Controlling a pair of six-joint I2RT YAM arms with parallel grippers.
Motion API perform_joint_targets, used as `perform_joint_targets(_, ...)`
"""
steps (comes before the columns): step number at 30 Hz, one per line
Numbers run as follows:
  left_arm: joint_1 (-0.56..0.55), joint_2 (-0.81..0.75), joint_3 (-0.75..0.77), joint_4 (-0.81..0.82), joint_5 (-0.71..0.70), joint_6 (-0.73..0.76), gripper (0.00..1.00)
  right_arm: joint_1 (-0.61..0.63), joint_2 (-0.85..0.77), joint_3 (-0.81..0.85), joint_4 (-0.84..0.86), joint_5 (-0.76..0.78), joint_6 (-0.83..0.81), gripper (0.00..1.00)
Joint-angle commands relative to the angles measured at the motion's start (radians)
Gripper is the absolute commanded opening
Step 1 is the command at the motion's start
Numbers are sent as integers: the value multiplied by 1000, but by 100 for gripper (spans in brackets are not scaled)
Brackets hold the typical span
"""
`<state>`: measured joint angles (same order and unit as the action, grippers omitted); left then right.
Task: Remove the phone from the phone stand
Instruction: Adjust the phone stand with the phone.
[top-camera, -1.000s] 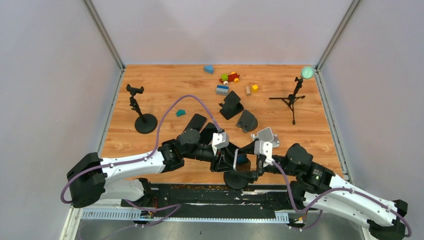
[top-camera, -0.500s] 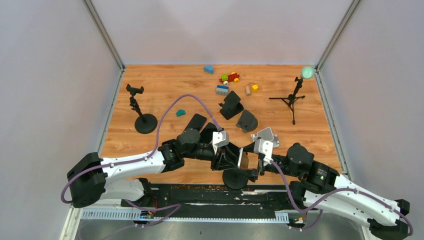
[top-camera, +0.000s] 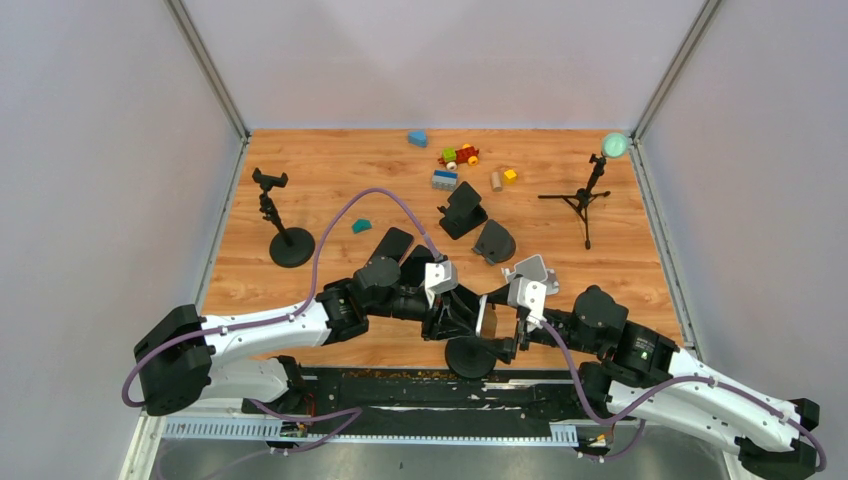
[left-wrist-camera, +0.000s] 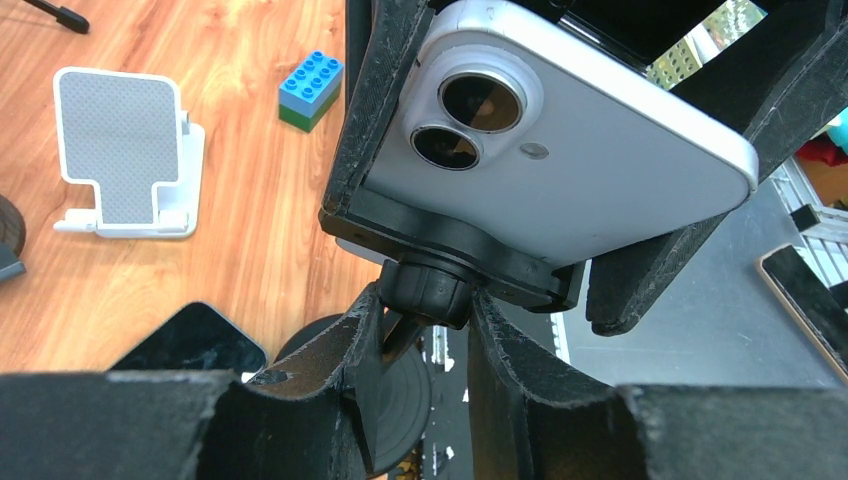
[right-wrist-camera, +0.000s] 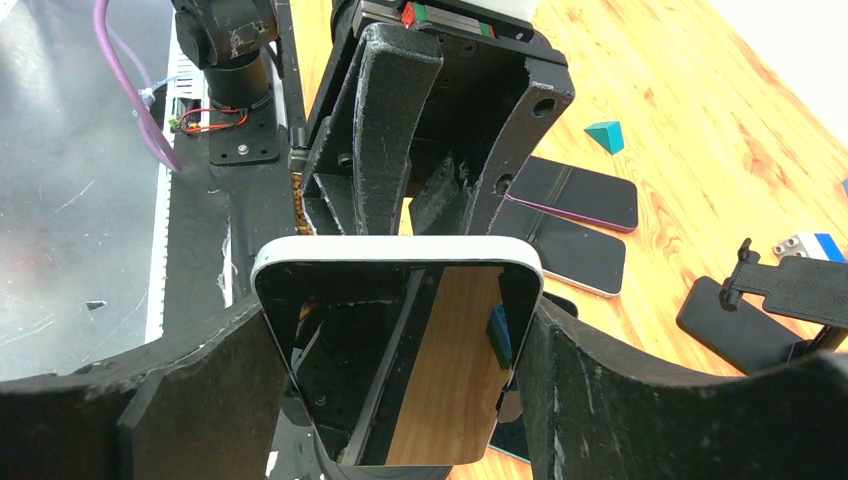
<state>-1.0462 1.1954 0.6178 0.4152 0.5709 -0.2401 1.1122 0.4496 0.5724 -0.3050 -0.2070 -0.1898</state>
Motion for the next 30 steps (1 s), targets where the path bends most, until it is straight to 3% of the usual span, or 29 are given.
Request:
perform_joint_targets(1, 69, 10, 14, -43, -192, 3, 0, 26, -31, 33, -7, -107, 56, 0)
perform_joint_targets(12, 79, 11, 23, -62, -222, -10, 0, 169, -2, 9, 65, -76, 110, 0)
perform_joint_targets(23, 84, 16, 28, -77, -246, -15, 0, 373, 22, 11, 63, 109, 116, 0)
perform_joint_targets(30, 90, -1, 17, -95, -275, -15, 0, 460, 18, 43, -17, 342, 110, 0)
